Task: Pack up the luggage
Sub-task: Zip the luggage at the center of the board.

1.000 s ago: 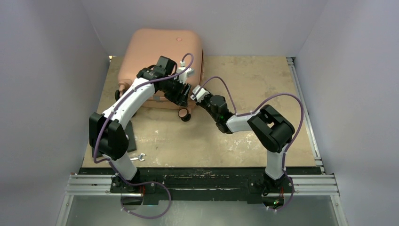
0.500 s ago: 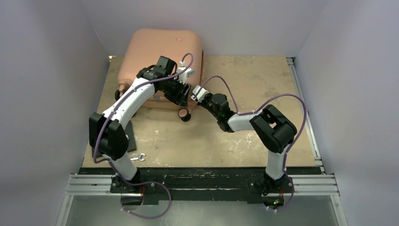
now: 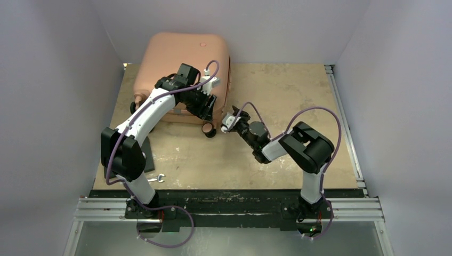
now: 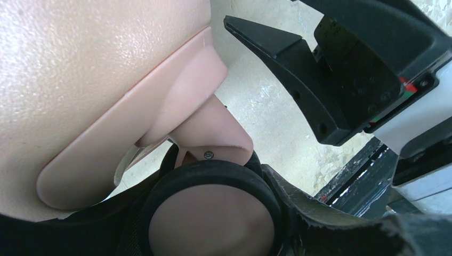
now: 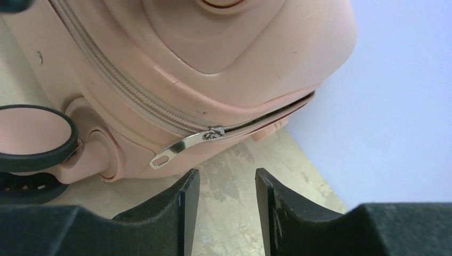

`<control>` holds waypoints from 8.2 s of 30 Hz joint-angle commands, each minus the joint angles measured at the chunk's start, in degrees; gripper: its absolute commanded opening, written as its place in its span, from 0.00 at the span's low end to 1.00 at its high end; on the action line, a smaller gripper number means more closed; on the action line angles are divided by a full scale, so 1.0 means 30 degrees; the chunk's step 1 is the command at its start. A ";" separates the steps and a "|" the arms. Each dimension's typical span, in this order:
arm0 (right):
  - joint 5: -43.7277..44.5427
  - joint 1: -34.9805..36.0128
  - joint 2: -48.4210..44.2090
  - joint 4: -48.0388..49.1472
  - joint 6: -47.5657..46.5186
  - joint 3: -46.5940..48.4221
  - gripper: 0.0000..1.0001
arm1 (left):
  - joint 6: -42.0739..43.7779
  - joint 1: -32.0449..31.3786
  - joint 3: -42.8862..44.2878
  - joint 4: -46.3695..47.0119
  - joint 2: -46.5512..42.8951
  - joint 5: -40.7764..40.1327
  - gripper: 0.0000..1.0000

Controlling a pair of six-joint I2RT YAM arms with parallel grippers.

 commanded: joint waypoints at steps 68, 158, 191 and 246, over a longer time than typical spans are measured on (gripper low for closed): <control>0.0991 0.0465 0.1227 -0.3175 0.3022 0.3654 0.00 | -0.0462 0.0064 0.0711 0.1756 -0.0965 0.1895 0.00; -1.7663 -0.5821 -0.1144 -1.4135 0.6224 0.7168 0.56 | 0.0234 0.0064 -0.0557 0.1584 -0.2549 0.1578 0.00; -1.0051 -0.2865 -0.1299 -1.3889 0.3684 0.5928 0.66 | 0.0095 0.0064 -0.1058 0.1908 -0.3238 0.1241 0.00; -0.4256 -0.4107 -0.1593 -1.2316 0.7645 0.7141 0.00 | 0.0645 0.0075 -0.0881 0.0980 -0.3492 0.1492 0.00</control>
